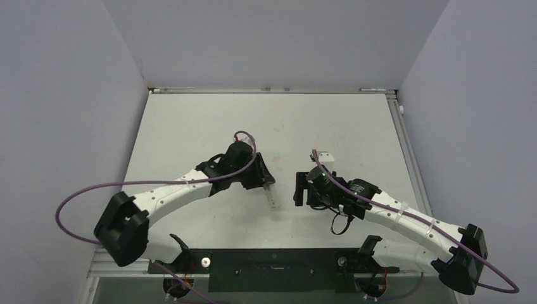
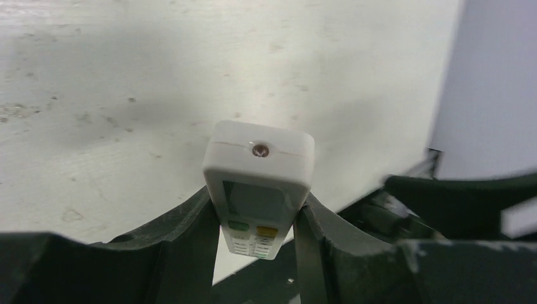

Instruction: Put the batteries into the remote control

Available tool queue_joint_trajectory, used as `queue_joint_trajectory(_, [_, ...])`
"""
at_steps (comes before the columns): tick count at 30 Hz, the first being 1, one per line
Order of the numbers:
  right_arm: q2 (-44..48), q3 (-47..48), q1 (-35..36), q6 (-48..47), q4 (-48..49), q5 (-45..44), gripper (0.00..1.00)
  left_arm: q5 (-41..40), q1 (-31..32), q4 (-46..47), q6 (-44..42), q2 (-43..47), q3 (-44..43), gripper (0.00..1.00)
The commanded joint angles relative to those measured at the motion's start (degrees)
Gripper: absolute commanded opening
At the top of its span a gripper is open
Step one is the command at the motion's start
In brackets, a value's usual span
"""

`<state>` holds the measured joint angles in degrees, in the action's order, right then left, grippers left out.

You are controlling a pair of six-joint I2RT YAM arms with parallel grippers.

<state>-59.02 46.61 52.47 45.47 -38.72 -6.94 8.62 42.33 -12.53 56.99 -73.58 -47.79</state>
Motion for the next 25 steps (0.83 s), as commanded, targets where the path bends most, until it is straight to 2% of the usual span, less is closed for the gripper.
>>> queue_joint_trajectory(1, [-0.7, 2.7, -0.4, -2.5, -6.1, -9.9, 0.74, -10.4, 3.2, -17.1, -5.5, -12.7, -9.6, 0.0])
queue_joint_trajectory(8, [-1.5, 2.5, -0.4, -3.9, -5.0, -9.7, 0.74, -11.1, 3.7, -21.2, -7.7, -27.0, -17.6, 0.0])
queue_joint_trajectory(9, [-1.8, 2.3, -0.4, -4.3, -4.7, -9.8, 0.74, -11.1, 3.8, -21.7, -8.0, -28.2, -18.5, 0.06])
queue_joint_trajectory(11, [-2.3, 2.0, -0.4, -4.6, -4.7, -10.9, 0.75, -11.5, 3.9, -23.3, -8.8, -30.1, -20.2, 0.27])
queue_joint_trajectory(12, [-2.6, 2.0, -0.4, -4.3, -4.7, -11.5, 0.75, -11.8, 4.0, -23.8, -9.2, -30.4, -20.7, 0.5])
queue_joint_trajectory(13, [-2.8, 2.2, -0.4, -4.0, -4.8, -12.0, 0.75, -12.0, 4.0, -24.2, -9.6, -30.0, -20.9, 0.85])
queue_joint_trajectory(14, [-3.0, 2.6, -0.5, -3.9, -4.9, -12.4, 0.75, -12.4, 4.2, -24.8, -10.1, -29.2, -21.2, 0.99])
queue_joint_trajectory(18, [-1.9, 6.1, -0.5, -3.2, -7.5, -17.6, 0.75, -15.6, 5.0, -30.4, -12.2, -21.8, -25.1, 0.96])
queue_joint_trajectory(21, [1.0, 10.7, -0.4, -3.9, -10.7, -21.7, 0.76, -17.9, 6.6, -33.2, -15.2, -12.7, -26.8, 0.96])
queue_joint_trajectory(24, [6.1, 12.2, -0.6, -6.5, -9.3, -23.1, 0.76, -15.4, 6.7, -29.3, -18.2, -1.3, -22.8, 0.96])
queue_joint_trajectory(25, [6.9, 12.6, -0.6, -6.7, -9.4, -24.2, 0.82, -14.9, 6.6, -28.0, -19.0, 2.8, -20.6, 0.96])
